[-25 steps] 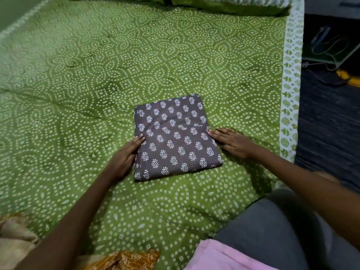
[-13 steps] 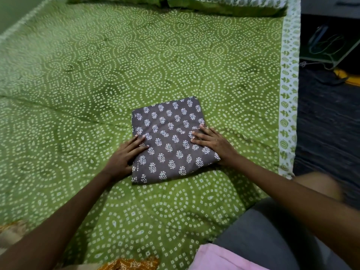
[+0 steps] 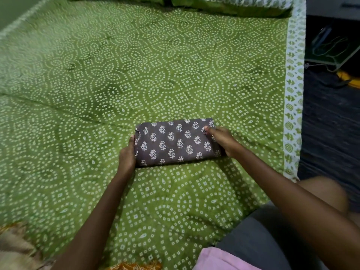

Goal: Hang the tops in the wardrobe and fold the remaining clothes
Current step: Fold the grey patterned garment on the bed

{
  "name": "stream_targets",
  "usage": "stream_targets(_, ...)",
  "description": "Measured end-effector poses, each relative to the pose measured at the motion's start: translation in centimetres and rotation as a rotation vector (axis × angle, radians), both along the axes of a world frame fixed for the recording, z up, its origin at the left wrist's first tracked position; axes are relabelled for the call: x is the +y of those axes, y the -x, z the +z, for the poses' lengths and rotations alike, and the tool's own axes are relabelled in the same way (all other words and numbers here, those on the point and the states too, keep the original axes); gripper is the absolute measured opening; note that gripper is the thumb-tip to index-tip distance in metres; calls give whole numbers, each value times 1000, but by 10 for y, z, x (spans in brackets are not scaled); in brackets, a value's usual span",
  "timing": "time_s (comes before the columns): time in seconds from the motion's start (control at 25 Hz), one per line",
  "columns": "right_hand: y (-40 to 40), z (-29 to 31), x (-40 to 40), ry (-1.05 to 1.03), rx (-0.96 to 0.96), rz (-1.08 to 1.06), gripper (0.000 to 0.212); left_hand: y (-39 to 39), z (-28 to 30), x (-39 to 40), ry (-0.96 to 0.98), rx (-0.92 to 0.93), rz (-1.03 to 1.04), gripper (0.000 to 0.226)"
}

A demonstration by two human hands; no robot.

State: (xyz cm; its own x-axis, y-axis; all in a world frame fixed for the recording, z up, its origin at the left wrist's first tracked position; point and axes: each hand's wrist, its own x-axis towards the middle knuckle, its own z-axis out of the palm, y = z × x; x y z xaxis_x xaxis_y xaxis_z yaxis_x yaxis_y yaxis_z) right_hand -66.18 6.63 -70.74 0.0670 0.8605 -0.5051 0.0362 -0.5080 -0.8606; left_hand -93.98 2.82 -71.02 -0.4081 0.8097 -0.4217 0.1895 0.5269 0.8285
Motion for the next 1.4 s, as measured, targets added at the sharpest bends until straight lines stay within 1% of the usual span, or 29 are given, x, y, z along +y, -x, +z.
stream_targets(0.04, 3, -6, 0, 9, -45, -42, 20, -2, -1, 0, 26, 40, -21, 57)
stream_targets(0.12, 8, -12, -4, -48, -174, -91, 26, -12, 0, -4, -11, 184, -63, 49)
stream_targets(0.2, 17, -13, -17, -153, -380, -87, 31, -20, -1, -15, -64, 386, -73, 48)
stream_targets(0.28, 25, -15, -34, -242, -685, 15, 28, -27, -6, -28, -61, 619, -81, 51)
stream_targets(0.32, 27, -16, -42, -282, -826, 95, 27, -30, -7, -33, -72, 686, -87, 52)
stream_targets(0.36, 28, -16, -47, -307, -929, 153, 26, -31, -8, -36, -65, 708, -88, 52)
stream_targets(0.44, 25, -13, -45, -266, -1024, 172, 26, -33, 0, -34, -32, 729, -68, 50)
stream_targets(0.48, 25, -10, -41, -232, -1052, 143, 28, -33, 6, -32, -36, 780, -67, 46)
stream_targets(0.52, 26, -7, -36, -237, -1084, 94, 33, -34, 13, -27, -104, 867, -73, 42)
stream_targets(0.56, 30, -3, -32, -309, -1107, 28, 40, -38, 18, -20, -226, 951, -104, 36)
stream_targets(0.6, 36, 1, -28, -429, -1103, -10, 46, -44, 22, -12, -385, 994, -169, 33)
stream_targets(0.64, 44, 5, -26, -532, -1066, 39, 49, -54, 24, -3, -516, 946, -276, 33)
stream_targets(0.68, 54, 9, -25, -582, -998, 182, 49, -65, 21, 5, -558, 842, -407, 38)
stream_targets(0.72, 62, 9, -25, -577, -944, 385, 49, -75, 16, 10, -497, 741, -545, 45)
stream_targets(0.76, 69, 2, -25, -543, -933, 568, 50, -82, 7, 13, -376, 704, -667, 54)
stream_targets(0.8, 71, -9, -25, -509, -977, 671, 51, -85, -5, 15, -278, 764, -748, 63)
stream_targets(0.84, 70, -22, -22, -484, -1052, 701, 52, -84, -18, 15, -223, 868, -786, 70)
stream_targets(0.92, 67, -37, -8, -397, -1154, 653, 54, -78, -33, 15, -200, 1005, -740, 75)
stream_targets(1.0, 62, -40, 13, -271, -1143, 580, 56, -72, -36, 22, -170, 1038, -660, 75)
stream_targets(1.08, 49, -40, 33, -217, -1134, 499, 58, -68, -35, 28, -145, 1047, -593, 78)
stream_targets(1.16, 36, -43, 41, -241, -1127, 475, 59, -66, -32, 30, -112, 1037, -510, 79)
stream_targets(1.28, 28, -42, 26, -271, -1051, 423, 62, -62, -28, 23, -13, 956, -378, 85)
stream_targets(1.4, 26, -36, -6, -309, -949, 270, 65, -64, -19, 4, 28, 946, -266, 95)
